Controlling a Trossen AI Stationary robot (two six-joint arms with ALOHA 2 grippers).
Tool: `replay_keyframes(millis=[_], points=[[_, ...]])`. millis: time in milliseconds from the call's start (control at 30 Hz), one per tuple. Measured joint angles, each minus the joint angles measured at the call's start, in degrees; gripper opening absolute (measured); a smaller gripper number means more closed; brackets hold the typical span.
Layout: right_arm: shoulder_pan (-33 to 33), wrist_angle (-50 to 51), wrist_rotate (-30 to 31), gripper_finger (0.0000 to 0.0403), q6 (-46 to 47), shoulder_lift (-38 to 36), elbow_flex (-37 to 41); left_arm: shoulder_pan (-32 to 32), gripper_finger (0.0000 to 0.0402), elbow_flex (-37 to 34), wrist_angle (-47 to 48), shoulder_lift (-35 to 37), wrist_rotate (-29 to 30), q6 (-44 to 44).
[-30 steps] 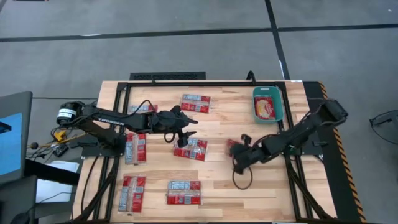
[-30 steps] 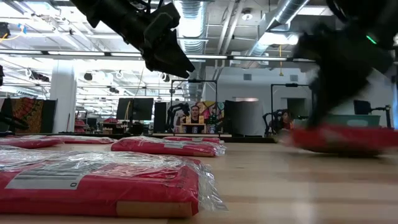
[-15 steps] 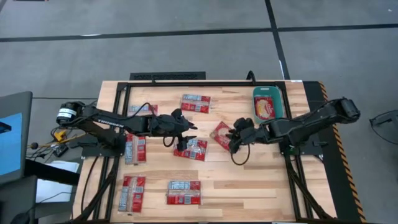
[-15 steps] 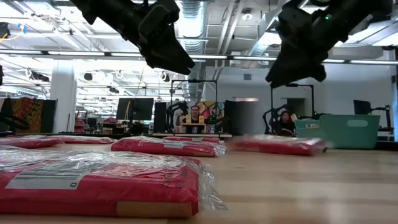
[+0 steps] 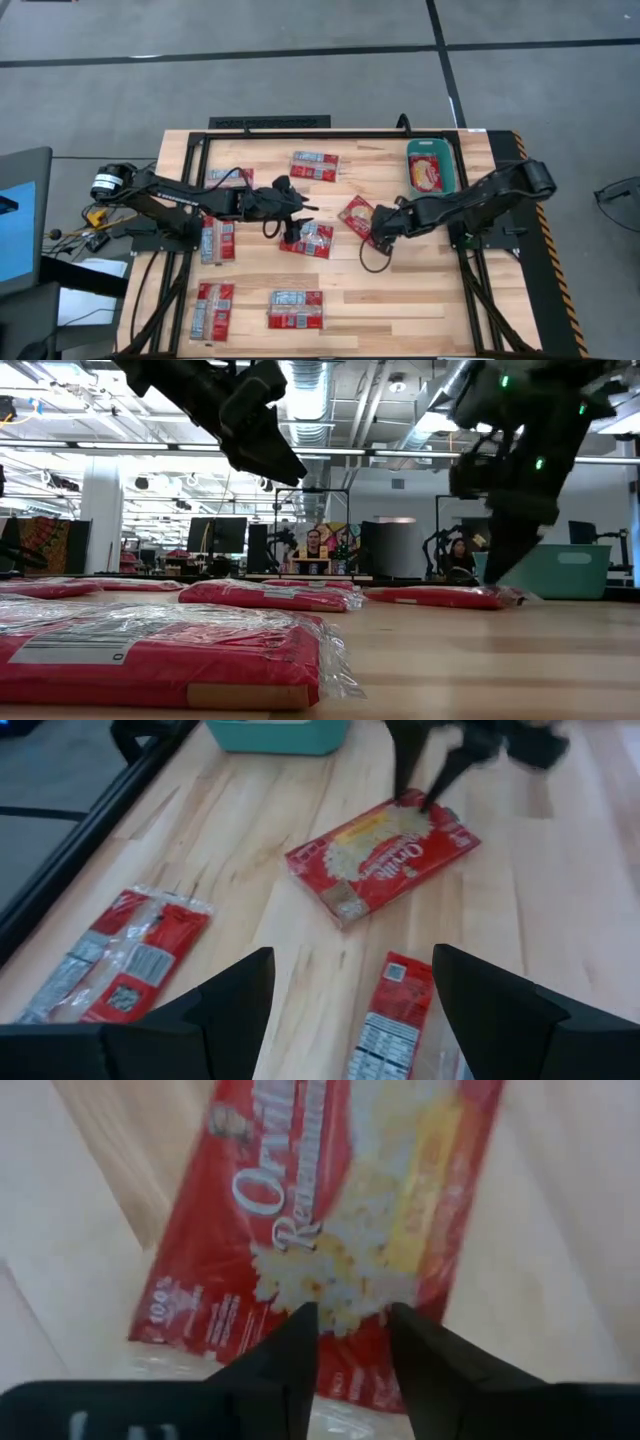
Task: Sort popcorn bags into baskets
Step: Put the popcorn bag into the green bin
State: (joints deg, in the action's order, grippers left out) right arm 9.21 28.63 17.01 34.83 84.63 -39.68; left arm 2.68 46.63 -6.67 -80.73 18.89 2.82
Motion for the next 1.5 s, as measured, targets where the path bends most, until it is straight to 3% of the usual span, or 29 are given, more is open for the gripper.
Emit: replay_keyframes(millis=[100, 200, 300, 567, 700, 833, 967, 1133, 1367, 1500], points=[[0.82, -3.07, -4.12, 0.0135, 4.41, 3.19, -0.22, 0.00, 0.0263, 0.00, 0.12, 0.00, 0.11, 0.35], [2.62, -13.35, -12.07, 0.0129, 10.24, 4.39, -0.16, 0.00, 0.0263, 0.00, 0.58, 0.00, 0.11, 0.49], [4.37, -23.18, -17.53, 0.0130, 10.26, 3.04, -0.18, 0.00, 0.0263, 0.00, 0.64, 0.00, 0.13, 0.49], [-0.91, -20.44, -13.89, 0.0184, -6.83, -2.99, -6.10, 0.02, 0.0263, 0.02, -0.33, 0.00, -0.23, 0.78], [-3.58, -20.27, -13.83, 0.0232, -9.14, -0.84, -5.89, 0.48, 0.0263, 0.04, 1.03, 0.00, -0.17, 1.48], [0.01, -20.84, -15.60, 0.0262, -11.63, 3.44, -5.86, 1.10, 0.0263, 0.04, 3.06, 0.00, -0.03, 1.89], [3.69, -21.52, -11.82, 0.0265, -15.36, 7.07, -5.90, 1.25, 0.0263, 0.04, 3.84, 0.00, 1.57, 2.00], [2.39, -22.25, -9.62, 0.0265, -17.58, 10.18, -6.01, 1.25, 0.0263, 0.02, 3.14, 0.00, 2.63, 2.47], [-0.03, -21.84, -17.71, 0.0257, -21.05, 14.04, -6.22, 1.27, 0.0263, 0.02, 3.93, 0.00, 2.61, 3.52], [0.97, -21.90, -17.83, 0.0206, -21.62, 16.35, -6.31, 1.27, 0.0263, 0.02, 4.16, 0.00, 2.58, 3.72]])
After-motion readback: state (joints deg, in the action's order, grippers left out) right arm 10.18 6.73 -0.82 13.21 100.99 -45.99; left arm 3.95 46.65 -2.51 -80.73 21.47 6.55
